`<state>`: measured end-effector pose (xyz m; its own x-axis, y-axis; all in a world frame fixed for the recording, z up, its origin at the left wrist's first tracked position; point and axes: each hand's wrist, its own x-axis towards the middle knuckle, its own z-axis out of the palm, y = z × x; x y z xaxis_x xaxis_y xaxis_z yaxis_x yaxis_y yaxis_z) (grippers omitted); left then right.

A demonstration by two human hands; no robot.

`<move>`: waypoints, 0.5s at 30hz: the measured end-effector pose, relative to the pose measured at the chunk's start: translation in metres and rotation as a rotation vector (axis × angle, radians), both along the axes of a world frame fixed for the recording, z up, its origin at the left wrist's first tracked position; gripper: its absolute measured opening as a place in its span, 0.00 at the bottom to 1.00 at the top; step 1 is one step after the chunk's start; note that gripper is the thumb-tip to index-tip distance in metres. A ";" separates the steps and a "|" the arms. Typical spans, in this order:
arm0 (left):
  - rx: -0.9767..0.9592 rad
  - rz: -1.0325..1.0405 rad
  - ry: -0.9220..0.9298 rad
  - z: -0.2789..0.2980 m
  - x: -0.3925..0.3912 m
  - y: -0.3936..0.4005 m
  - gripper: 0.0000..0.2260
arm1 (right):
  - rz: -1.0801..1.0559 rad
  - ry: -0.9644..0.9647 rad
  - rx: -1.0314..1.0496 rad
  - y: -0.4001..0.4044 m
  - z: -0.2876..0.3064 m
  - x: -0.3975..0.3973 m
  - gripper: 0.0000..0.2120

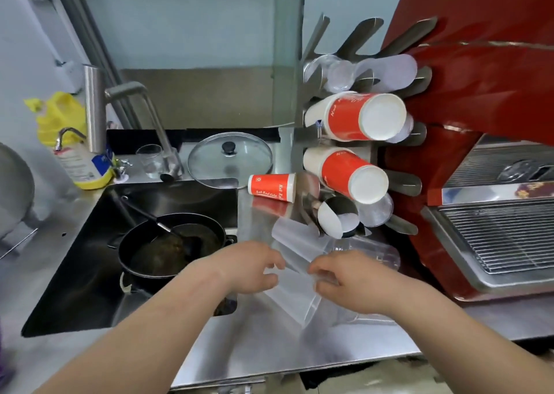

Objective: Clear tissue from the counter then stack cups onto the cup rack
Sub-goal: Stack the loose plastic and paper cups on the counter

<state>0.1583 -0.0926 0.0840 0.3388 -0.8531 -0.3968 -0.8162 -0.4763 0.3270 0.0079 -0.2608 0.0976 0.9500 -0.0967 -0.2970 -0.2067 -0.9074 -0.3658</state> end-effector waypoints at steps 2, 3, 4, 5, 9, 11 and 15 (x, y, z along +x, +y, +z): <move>-0.018 -0.046 -0.001 -0.009 0.011 0.003 0.19 | -0.063 0.009 -0.022 0.010 -0.001 0.006 0.17; -0.026 -0.063 -0.002 -0.015 0.015 0.004 0.20 | -0.086 0.008 -0.036 0.015 -0.002 0.007 0.18; -0.033 -0.077 0.001 -0.022 0.020 0.006 0.21 | -0.110 0.016 -0.048 0.019 -0.005 0.010 0.18; -0.043 -0.086 0.010 -0.029 0.025 0.009 0.22 | -0.133 0.028 -0.055 0.024 -0.009 0.012 0.18; -0.069 -0.116 0.070 -0.052 0.038 0.016 0.27 | -0.206 0.095 -0.089 0.038 -0.025 0.019 0.23; -0.088 -0.118 0.096 -0.061 0.041 0.017 0.28 | -0.223 0.105 -0.115 0.044 -0.034 0.023 0.25; -0.116 -0.110 0.128 -0.075 0.041 0.018 0.31 | -0.255 0.118 -0.101 0.051 -0.050 0.026 0.30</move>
<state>0.1991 -0.0746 0.0092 0.1943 -0.9245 -0.3279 -0.8093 -0.3400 0.4789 0.0334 -0.2094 0.0475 0.8505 -0.3625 -0.3810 -0.4685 -0.8514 -0.2359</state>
